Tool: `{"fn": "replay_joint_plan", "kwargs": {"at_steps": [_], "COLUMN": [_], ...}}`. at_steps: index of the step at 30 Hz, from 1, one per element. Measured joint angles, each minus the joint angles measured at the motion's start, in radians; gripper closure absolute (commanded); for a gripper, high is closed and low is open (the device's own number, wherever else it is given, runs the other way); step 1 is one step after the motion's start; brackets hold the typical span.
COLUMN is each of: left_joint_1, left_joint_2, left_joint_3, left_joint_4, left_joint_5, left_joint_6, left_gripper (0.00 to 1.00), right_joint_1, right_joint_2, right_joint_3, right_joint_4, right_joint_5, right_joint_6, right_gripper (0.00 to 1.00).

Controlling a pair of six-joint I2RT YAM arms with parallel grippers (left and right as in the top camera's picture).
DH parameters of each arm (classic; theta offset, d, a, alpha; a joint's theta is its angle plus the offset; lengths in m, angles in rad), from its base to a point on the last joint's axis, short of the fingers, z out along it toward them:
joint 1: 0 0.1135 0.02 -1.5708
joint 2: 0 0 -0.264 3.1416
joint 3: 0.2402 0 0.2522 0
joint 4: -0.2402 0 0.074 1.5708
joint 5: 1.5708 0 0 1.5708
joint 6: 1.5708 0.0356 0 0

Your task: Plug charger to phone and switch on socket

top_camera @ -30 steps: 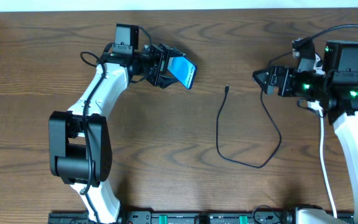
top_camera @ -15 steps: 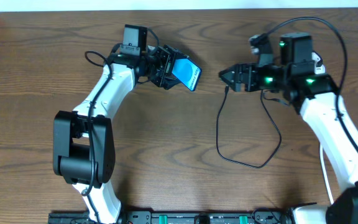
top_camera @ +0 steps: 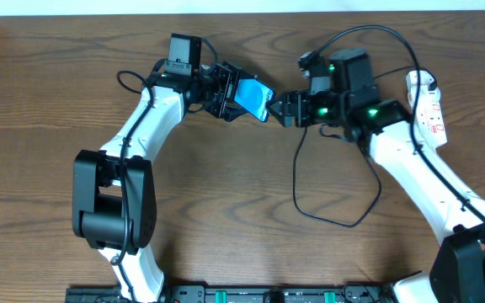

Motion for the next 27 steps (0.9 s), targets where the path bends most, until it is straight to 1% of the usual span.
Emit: {"fn": "replay_joint_plan", "kwargs": {"at_steps": [3,9,15,27], "left_joint_1": [0.000,0.000,0.000,0.000], "left_joint_2": [0.000,0.000,0.000,0.000], "left_joint_3": [0.000,0.000,0.000,0.000], "left_joint_4": [0.000,0.000,0.000,0.000], "left_joint_5": [0.011,0.036,0.052,0.063], "left_joint_6": [0.000,0.000,0.000,0.000], "left_gripper": [0.51,0.51,0.51,0.51], "right_joint_1": [0.032,0.045,0.045,0.045], "right_joint_2": [0.014,0.060,0.072,0.072], "right_joint_3": [0.000,0.000,0.000,0.000], "right_joint_4": [0.023,0.055,0.091,0.104], "right_joint_5": [0.051,0.090,0.099,0.101], "right_joint_6": [0.028,0.055,0.064,0.067], "right_gripper": [0.25,0.27,0.28,0.29]}}
